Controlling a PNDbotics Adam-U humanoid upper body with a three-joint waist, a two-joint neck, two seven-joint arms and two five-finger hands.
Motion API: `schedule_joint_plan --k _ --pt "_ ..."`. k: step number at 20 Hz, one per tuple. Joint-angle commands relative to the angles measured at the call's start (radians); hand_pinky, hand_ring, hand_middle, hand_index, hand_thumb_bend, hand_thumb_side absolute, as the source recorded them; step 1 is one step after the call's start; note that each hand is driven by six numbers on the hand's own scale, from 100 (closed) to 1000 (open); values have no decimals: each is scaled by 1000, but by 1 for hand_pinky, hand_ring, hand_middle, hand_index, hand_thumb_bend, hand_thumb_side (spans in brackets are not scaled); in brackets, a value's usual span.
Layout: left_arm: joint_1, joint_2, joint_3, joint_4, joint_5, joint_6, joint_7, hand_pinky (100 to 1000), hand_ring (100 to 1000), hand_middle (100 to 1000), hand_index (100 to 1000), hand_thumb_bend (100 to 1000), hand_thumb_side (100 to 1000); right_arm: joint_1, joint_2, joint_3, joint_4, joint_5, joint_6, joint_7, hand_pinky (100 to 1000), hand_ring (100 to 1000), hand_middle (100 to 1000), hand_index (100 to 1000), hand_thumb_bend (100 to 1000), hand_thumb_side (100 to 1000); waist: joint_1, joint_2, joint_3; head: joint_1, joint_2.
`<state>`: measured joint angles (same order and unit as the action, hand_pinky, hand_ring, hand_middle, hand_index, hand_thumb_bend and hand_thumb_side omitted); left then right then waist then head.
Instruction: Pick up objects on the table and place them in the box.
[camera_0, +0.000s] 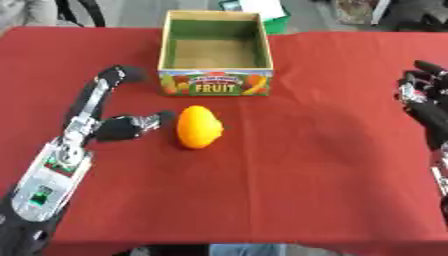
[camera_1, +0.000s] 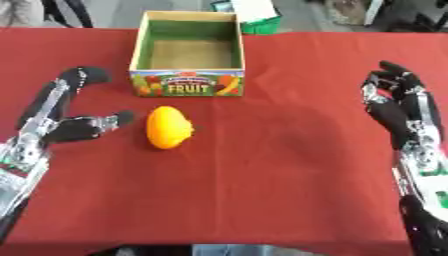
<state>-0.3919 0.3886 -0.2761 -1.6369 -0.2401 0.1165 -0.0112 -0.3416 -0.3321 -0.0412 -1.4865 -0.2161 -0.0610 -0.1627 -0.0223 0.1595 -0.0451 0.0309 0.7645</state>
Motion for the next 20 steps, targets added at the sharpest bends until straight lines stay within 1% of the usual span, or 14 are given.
schedule_joint_plan --k 1,8,16,20 --pt "-29 19 -28 19 -46 4 -31 987 818 768 715 755 305 -8 -14 0 -20 -3 -1 4 651 750 676 808 100 116 0 -18 -4 4 6" --pt "-46 8 -74 82 -126 -7 -62 982 810 762 713 753 271 -8 -13 2 -20 -3 -1 7 651 750 676 808 100 115 -1 -18 -8 7 6" --pt "-45 8 -114 102 -139 -27 -105 974 799 743 695 721 209 -8 -11 4 -19 -3 -1 9 651 750 676 808 100 117 0 -16 -6 9 6" --pt "-48 3 -121 114 -137 -20 -93 969 789 730 686 707 165 -8 -10 3 -19 -3 -1 9 651 750 676 808 100 116 0 -16 -7 8 6"
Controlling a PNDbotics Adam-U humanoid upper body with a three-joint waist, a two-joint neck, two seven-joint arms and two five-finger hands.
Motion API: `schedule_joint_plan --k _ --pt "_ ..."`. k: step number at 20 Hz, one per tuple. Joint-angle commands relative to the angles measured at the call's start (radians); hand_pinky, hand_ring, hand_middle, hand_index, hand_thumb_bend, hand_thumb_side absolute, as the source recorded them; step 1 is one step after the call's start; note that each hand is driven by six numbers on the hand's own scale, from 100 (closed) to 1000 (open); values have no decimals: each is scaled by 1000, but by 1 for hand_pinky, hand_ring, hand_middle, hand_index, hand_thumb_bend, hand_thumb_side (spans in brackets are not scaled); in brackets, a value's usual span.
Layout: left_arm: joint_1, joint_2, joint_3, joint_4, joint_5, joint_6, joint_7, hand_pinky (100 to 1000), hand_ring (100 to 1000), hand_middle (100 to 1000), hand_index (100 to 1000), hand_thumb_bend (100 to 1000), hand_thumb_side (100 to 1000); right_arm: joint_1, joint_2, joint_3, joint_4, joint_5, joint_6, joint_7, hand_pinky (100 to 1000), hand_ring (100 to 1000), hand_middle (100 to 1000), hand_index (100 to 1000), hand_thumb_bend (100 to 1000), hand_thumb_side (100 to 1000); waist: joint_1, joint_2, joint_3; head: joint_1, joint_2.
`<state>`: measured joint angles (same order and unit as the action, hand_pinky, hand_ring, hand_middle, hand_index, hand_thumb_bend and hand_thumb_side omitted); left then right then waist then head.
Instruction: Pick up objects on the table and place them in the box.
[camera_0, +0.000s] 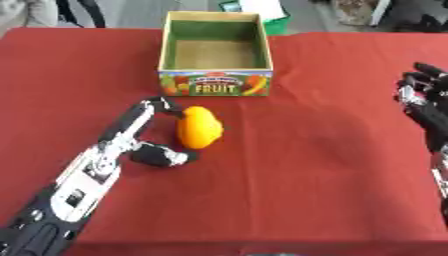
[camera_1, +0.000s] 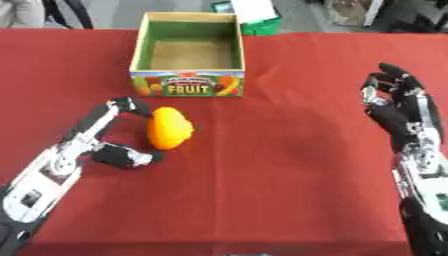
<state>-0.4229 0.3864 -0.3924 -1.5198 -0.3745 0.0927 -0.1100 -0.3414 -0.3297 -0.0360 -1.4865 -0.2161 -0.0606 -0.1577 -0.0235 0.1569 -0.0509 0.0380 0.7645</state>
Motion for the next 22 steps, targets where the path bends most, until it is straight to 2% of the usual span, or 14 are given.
schedule_joint_plan --k 1,7,13,22 --pt "-19 3 -5 -1 -1 8 17 963 781 719 677 703 149 -8 -13 -2 -19 -3 -2 4 651 750 676 808 100 117 1 -14 -1 1 6" --pt "-45 -18 -8 17 -3 47 120 956 769 703 663 705 119 -8 -11 0 -18 -4 -1 5 651 750 676 808 100 118 -1 -14 -5 2 6" --pt "-58 -27 -3 13 10 70 201 957 772 707 666 715 125 -7 -10 -2 -17 -4 -2 4 652 750 675 808 100 118 -1 -14 -6 1 6" --pt "-81 -22 10 0 -2 82 203 959 776 714 674 724 130 -6 -10 1 -16 -4 -1 7 652 750 675 809 100 120 -1 -13 -6 2 6"
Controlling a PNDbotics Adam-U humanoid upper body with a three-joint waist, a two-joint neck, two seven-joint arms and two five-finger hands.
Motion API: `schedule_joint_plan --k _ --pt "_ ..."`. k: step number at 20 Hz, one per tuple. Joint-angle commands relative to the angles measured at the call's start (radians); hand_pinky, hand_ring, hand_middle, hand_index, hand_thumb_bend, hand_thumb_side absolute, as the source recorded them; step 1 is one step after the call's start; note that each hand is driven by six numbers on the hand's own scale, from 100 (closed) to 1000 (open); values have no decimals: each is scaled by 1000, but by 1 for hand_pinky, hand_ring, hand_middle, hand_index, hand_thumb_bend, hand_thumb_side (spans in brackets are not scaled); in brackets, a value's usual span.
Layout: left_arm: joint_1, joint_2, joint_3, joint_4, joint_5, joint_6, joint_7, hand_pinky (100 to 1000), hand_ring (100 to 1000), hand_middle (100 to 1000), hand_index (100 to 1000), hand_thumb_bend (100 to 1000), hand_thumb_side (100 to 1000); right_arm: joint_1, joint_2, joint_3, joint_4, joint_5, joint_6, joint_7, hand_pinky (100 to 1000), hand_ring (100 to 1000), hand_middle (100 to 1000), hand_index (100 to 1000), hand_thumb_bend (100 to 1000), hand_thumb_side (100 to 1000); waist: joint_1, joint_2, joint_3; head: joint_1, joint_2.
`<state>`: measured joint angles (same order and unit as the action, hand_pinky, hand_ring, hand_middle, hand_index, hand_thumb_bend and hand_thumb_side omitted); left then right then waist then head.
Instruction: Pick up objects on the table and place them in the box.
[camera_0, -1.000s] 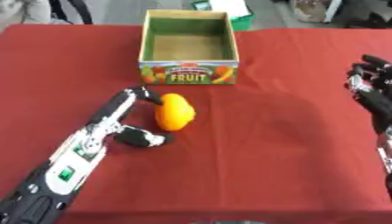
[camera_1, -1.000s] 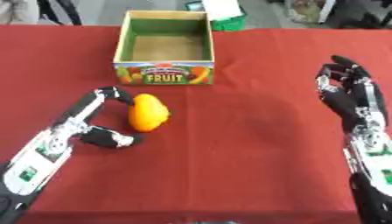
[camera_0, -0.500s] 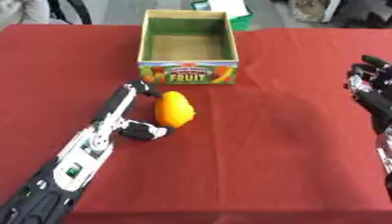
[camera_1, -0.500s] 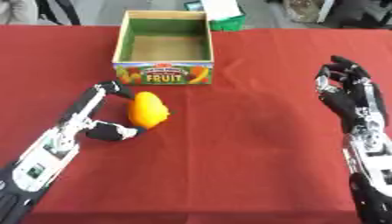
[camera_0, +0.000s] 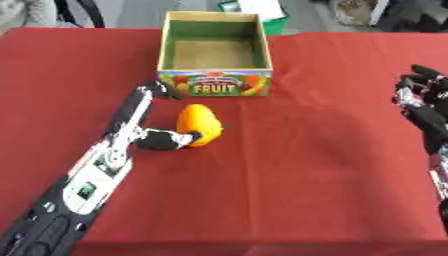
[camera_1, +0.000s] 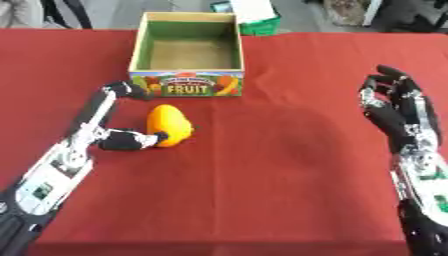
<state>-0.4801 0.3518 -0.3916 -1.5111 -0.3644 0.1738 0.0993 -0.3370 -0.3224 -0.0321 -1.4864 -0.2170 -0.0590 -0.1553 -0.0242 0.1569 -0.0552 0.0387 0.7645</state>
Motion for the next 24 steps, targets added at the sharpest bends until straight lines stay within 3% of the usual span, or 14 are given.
schedule_joint_plan --k 1,13,19,21,22,24 --pt "-27 10 7 -1 -20 -1 -12 959 776 714 674 724 130 -10 -18 -3 -16 -4 -3 5 652 750 675 809 100 120 0 -13 -2 2 6" --pt "-52 -17 -10 82 -77 -30 -48 951 774 712 674 714 110 -12 -16 -1 -15 -5 -2 8 652 750 675 809 100 120 -6 -8 -14 3 6" --pt "-55 -29 -13 115 -84 -44 -48 904 765 701 665 694 100 -12 -14 0 -14 -5 -2 10 652 751 675 809 100 121 -8 -6 -18 3 6" --pt "-55 -30 -14 119 -84 -50 -51 851 739 667 633 627 100 -11 -14 0 -13 -5 -2 9 652 751 675 809 100 122 -7 -6 -19 2 6" --pt "-55 -30 -14 120 -84 -51 -51 820 706 618 582 533 100 -11 -13 0 -13 -5 -2 9 652 751 675 809 100 124 -7 -6 -19 2 6" --pt "-55 -30 -10 119 -80 -50 -46 780 655 554 511 458 100 -11 -13 0 -12 -6 -2 9 652 751 675 809 100 125 -7 -6 -17 2 6"
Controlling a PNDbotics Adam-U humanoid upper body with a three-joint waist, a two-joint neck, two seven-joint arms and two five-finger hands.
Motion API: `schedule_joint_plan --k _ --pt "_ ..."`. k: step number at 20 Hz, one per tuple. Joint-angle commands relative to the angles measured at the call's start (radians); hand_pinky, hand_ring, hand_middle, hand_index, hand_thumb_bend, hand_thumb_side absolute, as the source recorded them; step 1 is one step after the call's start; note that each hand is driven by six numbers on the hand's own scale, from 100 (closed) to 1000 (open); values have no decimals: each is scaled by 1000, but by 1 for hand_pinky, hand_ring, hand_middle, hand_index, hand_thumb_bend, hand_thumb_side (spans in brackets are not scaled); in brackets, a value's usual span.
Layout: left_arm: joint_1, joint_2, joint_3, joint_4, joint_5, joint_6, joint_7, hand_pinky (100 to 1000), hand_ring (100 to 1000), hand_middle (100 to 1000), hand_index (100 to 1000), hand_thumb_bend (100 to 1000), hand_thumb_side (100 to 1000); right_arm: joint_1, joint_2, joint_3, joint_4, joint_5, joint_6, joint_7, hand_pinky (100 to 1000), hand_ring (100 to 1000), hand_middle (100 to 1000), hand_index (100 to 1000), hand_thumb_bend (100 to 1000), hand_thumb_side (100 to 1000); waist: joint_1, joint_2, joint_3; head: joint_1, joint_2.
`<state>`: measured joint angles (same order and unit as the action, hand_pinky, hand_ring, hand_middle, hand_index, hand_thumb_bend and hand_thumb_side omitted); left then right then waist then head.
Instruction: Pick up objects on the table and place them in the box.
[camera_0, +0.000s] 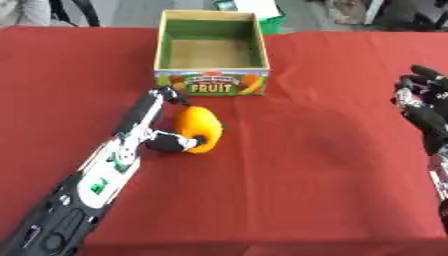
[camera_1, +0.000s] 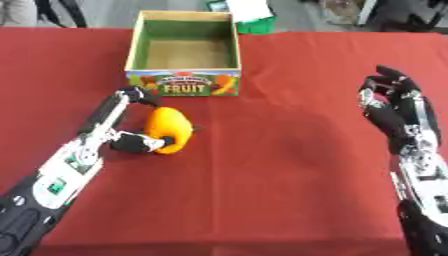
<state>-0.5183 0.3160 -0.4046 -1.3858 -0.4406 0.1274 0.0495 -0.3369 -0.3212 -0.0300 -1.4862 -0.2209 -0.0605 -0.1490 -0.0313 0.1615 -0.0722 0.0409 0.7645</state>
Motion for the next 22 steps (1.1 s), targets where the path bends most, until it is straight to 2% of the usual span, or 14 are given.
schedule_joint_plan --k 1,2,4,6,14,19,22 --pt "-17 5 4 -9 -1 -3 13 770 636 531 486 420 100 -10 -13 -2 -12 -2 0 2 653 751 675 809 100 125 1 -11 0 0 6" --pt "-17 6 7 -13 3 -1 25 746 595 472 417 343 100 -10 -13 -2 -12 -2 0 2 653 750 675 809 100 125 2 -12 1 0 6" --pt "-17 8 10 -25 17 2 55 730 567 423 361 297 100 -10 -13 -3 -12 -1 0 2 653 751 675 809 100 125 2 -13 2 -1 6" --pt "-17 12 13 -42 33 4 79 724 558 400 336 290 100 -10 -13 -3 -12 -1 0 2 653 751 675 809 100 125 3 -14 2 -2 6" --pt "-54 73 40 -168 90 31 84 718 567 410 350 307 100 -6 -13 -4 -11 -1 -1 2 653 751 675 809 100 126 7 -20 6 -9 6" --pt "-135 124 67 -217 96 54 78 713 571 423 369 334 100 -3 -13 0 -9 -1 0 5 653 750 675 809 100 126 8 -25 -3 -10 6" --pt "-201 135 77 -184 72 63 78 711 574 429 376 334 100 -5 -12 6 -9 -2 1 12 653 751 675 809 100 126 9 -26 -18 -4 6"
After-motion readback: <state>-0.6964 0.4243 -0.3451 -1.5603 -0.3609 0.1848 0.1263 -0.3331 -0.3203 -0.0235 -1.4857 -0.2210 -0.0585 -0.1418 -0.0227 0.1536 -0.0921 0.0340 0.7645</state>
